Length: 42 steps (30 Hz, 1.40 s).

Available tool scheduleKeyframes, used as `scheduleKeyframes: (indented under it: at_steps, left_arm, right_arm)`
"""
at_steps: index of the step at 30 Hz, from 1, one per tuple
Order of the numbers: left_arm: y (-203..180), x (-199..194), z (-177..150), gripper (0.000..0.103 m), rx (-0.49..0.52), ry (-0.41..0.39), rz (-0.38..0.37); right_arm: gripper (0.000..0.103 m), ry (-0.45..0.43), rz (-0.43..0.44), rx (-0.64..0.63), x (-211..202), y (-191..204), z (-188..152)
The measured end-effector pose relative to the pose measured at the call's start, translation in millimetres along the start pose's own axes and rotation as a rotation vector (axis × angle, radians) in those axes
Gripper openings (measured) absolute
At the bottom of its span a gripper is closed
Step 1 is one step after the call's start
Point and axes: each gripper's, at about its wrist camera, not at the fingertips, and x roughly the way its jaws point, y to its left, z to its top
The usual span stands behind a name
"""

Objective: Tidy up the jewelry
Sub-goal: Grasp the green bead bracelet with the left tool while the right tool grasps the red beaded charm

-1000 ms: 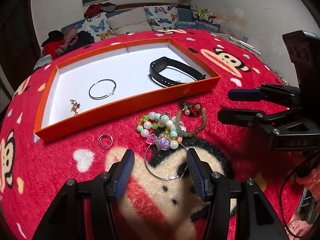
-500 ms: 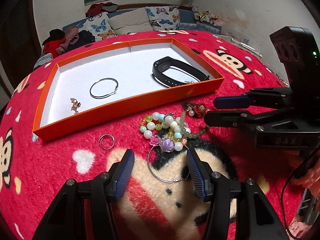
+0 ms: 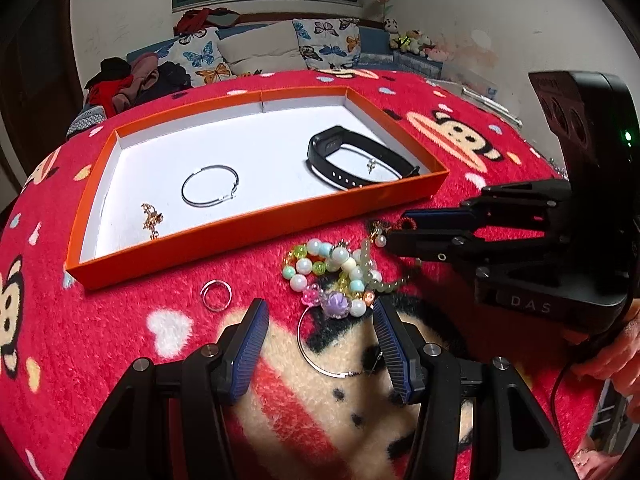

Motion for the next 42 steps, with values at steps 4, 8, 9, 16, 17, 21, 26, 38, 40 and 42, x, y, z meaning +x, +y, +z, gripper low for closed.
scheduleKeyframes:
  at_steps: [4, 8, 9, 16, 17, 21, 26, 38, 40, 42]
  left_arm:
    - [-5, -3, 5, 0.057, 0.017, -0.025, -0.009]
    - [-15, -3, 11, 0.051, 0.046, -0.05, -0.019]
    - [-18, -2, 12, 0.048, 0.054, -0.052, -0.02]
    - [-36, 11, 19, 0.031, 0.134, -0.05, -0.034]
    - [-37, 12, 20, 0.031, 0.141, -0.052, -0.033]
    - [-37, 18, 32, 0.028, 0.175, -0.053, -0.044]
    - [-41, 23, 39, 0.028, 0.242, -0.043, -0.055]
    - [-45, 51, 47, 0.028, 0.304, 0.026, -0.075]
    - [-46, 54, 49, 0.028, 0.32, 0.035, -0.071]
    - [-47, 56, 49, 0.028, 0.332, 0.04, -0.067]
  right_arm:
    - [0.02, -0.023, 0.008, 0.024, -11, -6, -1]
    - [0.02, -0.037, 0.023, 0.056, -20, -11, -3]
    - [0.02, -0.04, 0.021, 0.06, -21, -12, -3]
    - [0.02, -0.054, 0.035, 0.092, -27, -16, -6]
    - [0.02, -0.055, 0.031, 0.09, -27, -16, -6]
    - [0.02, -0.061, 0.03, 0.096, -29, -20, -6]
    - [0.02, -0.066, 0.026, 0.111, -28, -25, -7]
    - [0.02, -0.071, 0.025, 0.138, -29, -35, -12]
    - [0.02, -0.073, 0.026, 0.143, -29, -37, -12]
    - [0.02, -0.073, 0.028, 0.148, -28, -38, -12]
